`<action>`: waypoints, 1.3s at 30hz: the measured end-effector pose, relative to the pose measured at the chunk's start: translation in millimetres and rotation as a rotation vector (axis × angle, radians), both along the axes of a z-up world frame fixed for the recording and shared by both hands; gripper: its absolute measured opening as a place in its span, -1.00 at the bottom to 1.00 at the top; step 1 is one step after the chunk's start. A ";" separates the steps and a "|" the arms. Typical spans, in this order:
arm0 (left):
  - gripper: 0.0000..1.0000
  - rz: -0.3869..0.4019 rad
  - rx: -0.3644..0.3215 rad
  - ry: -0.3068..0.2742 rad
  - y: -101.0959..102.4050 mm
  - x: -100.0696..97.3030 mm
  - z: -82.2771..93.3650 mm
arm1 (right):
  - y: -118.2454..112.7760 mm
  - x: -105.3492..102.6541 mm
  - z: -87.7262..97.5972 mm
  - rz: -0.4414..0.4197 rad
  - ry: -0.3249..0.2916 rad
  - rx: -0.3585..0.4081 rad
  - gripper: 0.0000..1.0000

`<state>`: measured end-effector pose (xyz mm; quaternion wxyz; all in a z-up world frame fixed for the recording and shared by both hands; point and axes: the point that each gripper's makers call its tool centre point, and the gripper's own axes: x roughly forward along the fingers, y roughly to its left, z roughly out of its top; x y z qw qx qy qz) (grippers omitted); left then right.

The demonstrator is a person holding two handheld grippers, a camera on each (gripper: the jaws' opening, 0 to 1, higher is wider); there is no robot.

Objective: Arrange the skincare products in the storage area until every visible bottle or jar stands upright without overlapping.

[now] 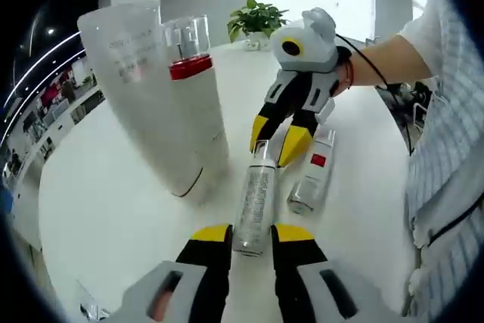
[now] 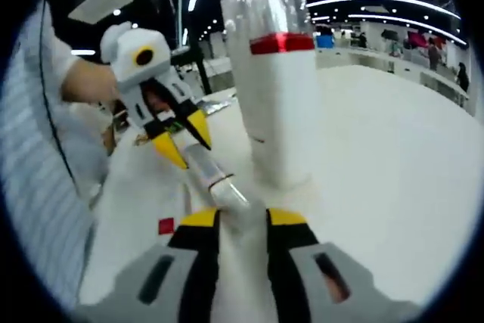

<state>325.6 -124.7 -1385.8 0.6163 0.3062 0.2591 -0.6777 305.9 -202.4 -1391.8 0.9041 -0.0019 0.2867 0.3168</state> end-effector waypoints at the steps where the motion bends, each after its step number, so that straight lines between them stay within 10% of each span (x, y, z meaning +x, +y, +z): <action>1: -0.59 0.000 0.000 0.002 0.3 0.8 0.3 | -0.4 -0.3 -0.1 0.001 0.001 0.000 -0.57; 16: -0.59 0.044 -0.021 0.044 6.8 4.5 -1.5 | 9.6 0.7 50.8 -0.003 -0.110 0.036 -0.61; 20: -0.61 0.046 -0.015 0.050 10.1 4.0 -3.9 | 34.0 3.4 78.3 0.030 -0.141 0.178 -0.66; 21: -0.63 0.043 -0.013 0.044 10.5 3.4 -4.5 | 36.2 4.9 78.0 0.036 -0.144 0.153 -0.98; 26: -0.63 0.069 -0.018 0.067 7.1 2.3 -8.4 | 48.6 7.7 62.0 0.099 -0.145 -0.019 -0.92; 39: -0.64 0.035 0.004 0.062 8.5 -6.4 -16.2 | 77.6 7.3 53.4 0.087 -0.136 0.029 -0.61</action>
